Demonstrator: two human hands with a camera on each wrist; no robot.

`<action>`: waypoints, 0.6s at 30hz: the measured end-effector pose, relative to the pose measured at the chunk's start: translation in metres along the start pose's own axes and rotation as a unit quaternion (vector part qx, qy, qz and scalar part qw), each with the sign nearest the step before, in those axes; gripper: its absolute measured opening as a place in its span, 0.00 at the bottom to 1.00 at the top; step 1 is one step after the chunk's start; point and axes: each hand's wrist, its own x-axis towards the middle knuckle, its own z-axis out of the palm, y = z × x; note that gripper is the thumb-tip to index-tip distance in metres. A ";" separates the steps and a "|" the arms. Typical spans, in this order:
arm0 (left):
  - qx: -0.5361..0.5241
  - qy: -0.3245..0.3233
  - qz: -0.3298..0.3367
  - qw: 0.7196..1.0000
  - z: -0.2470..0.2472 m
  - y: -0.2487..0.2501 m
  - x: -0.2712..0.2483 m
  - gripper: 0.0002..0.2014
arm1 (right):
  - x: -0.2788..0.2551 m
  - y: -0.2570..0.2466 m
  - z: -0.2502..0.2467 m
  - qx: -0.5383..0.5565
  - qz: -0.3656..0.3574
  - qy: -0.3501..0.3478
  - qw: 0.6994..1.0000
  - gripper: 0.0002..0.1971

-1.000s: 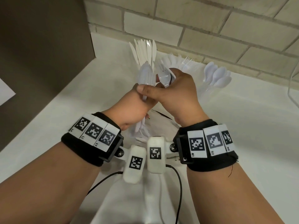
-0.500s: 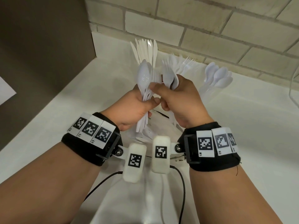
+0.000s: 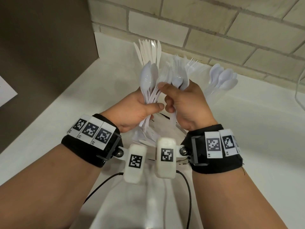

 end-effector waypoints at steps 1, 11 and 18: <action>-0.009 -0.013 -0.001 1.000 0.000 -0.001 0.000 0.12 | 0.000 0.000 0.000 0.004 0.000 -0.003 1.000 0.03; -0.041 -0.072 0.053 0.995 0.003 -0.006 0.001 0.16 | -0.007 -0.002 0.001 0.028 -0.032 -0.035 0.998 0.19; -0.086 -0.071 0.003 0.994 0.002 -0.007 0.002 0.19 | -0.002 0.000 -0.002 0.096 -0.060 0.050 0.992 0.17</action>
